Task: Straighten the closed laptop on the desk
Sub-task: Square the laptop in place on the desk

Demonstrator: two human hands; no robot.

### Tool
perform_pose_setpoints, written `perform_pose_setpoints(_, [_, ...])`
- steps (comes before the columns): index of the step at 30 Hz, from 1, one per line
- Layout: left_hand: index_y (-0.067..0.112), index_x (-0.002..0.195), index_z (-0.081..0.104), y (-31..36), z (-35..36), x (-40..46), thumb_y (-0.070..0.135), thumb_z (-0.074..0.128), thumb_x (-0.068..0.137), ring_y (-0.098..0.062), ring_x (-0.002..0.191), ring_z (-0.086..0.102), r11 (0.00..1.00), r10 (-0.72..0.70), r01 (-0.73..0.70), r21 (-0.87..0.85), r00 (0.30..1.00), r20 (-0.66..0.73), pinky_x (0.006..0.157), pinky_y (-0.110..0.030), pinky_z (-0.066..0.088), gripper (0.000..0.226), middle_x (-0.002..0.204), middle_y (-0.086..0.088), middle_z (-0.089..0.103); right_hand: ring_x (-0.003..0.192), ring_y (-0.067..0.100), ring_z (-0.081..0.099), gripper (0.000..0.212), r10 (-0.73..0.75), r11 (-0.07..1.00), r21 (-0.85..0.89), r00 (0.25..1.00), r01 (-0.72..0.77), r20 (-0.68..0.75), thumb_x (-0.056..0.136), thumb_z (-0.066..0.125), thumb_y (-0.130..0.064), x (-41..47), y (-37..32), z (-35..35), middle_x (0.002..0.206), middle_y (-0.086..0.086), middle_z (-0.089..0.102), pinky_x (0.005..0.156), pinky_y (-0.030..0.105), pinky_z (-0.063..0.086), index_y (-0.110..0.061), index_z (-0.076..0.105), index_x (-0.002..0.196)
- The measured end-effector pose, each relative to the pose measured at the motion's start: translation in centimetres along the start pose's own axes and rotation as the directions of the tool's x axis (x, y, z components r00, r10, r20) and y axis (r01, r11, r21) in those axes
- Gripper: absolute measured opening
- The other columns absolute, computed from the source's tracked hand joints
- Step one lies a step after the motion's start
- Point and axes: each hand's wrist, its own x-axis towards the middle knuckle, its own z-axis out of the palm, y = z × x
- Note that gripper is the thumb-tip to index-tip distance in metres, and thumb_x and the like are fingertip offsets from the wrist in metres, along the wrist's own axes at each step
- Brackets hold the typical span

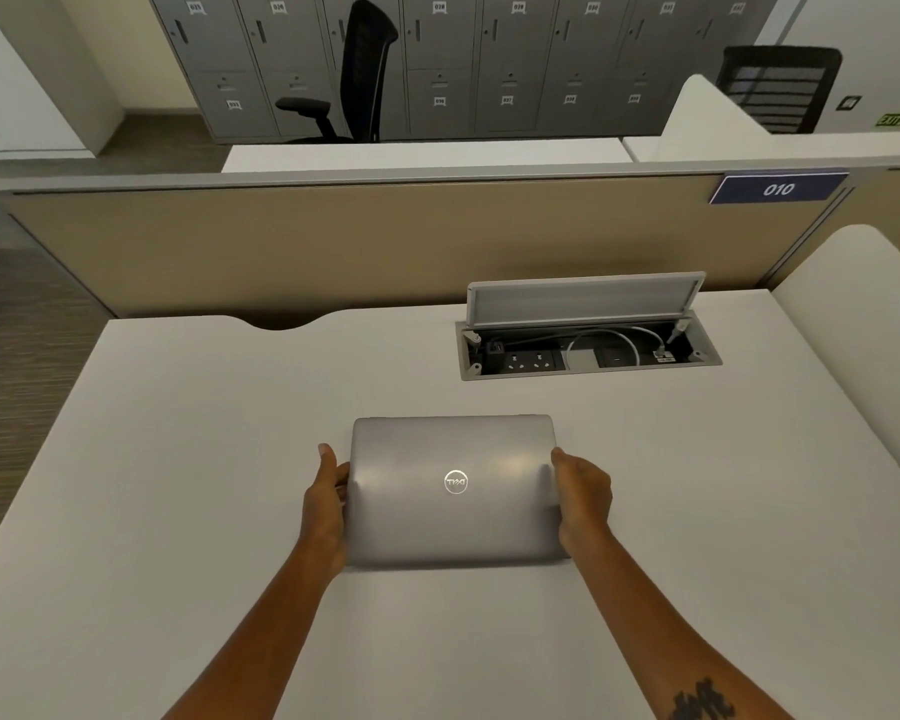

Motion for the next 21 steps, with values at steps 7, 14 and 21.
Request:
perform_pose_setpoints(7, [0.032,0.072,0.086,0.2,1.3,1.2,0.082,0.035,0.095,-0.009,0.055,0.077,1.0,0.007,-0.007,0.016,1.0,0.005,0.044,-0.023,0.057,0.075,0.068,0.008,0.081,0.069,0.02,0.052,0.037,-0.023,0.999,-0.026,1.0,0.023,-0.003,0.1,0.07,-0.028,2.3,-1.5,0.9,0.074,0.004,0.061,0.066,0.032,0.044,-0.012,0.061,0.067])
perform_pose_setpoints(14, [0.031,0.097,0.079,0.3,1.4,2.1,0.087,0.036,0.09,-0.024,0.097,0.071,0.999,-0.001,0.002,0.051,1.0,-0.014,0.069,-0.036,0.053,0.07,0.073,0.011,0.083,0.071,0.02,0.053,0.038,-0.027,0.999,-0.032,1.0,0.027,0.009,0.099,0.07,-0.029,3.7,-2.4,1.7,0.073,0.004,0.062,0.071,0.035,0.045,-0.013,0.062,0.066])
perform_pose_setpoints(21, [0.033,0.099,0.078,0.6,1.7,2.5,0.089,0.035,0.089,-0.023,0.097,0.071,0.999,-0.012,0.013,0.041,1.0,-0.007,0.068,-0.036,0.053,0.071,0.106,0.0,0.078,0.068,0.016,0.051,0.039,-0.024,0.997,-0.067,1.0,0.024,-0.006,0.099,0.068,-0.031,4.1,-2.4,2.2,0.071,0.001,0.06,0.065,0.034,0.043,-0.016,0.059,0.064])
